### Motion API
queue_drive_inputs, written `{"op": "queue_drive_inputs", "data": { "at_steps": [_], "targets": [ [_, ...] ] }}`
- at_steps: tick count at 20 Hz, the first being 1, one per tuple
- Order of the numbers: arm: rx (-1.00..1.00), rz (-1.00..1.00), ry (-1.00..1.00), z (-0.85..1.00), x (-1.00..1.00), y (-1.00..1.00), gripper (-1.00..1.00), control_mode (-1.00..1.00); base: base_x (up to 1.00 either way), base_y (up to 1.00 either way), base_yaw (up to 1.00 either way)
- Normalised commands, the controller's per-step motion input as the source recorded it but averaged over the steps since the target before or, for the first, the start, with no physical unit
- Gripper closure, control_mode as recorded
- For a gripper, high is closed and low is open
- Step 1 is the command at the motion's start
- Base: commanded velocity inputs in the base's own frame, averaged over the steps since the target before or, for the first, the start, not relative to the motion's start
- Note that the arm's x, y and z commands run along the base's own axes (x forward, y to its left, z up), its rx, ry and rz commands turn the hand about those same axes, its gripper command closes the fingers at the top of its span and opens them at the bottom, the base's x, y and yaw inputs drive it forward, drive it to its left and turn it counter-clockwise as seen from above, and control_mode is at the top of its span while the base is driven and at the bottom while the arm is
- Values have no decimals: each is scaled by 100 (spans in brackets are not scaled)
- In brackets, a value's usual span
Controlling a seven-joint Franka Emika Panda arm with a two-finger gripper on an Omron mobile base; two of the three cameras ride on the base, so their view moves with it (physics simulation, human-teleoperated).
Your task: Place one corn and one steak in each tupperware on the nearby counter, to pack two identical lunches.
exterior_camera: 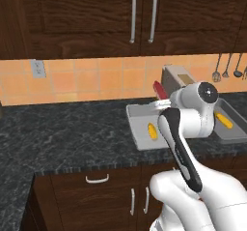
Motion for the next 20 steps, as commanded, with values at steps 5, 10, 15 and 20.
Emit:
{"op": "queue_drive_inputs", "data": {
  "at_steps": [5, 10, 15, 20],
  "targets": [
    [4, -2, 38, -100, 79, 0, 100, -100, 0, 0, 0],
    [4, -1, 15, -76, 99, 1, 100, -100, 0, 0, 0],
    [0, 0, 7, -60, 90, 0, 100, -100, 0, 0, 0],
    [0, 0, 20, -65, 25, -3, 100, -100, 0, 0, 0]
  ]
}}
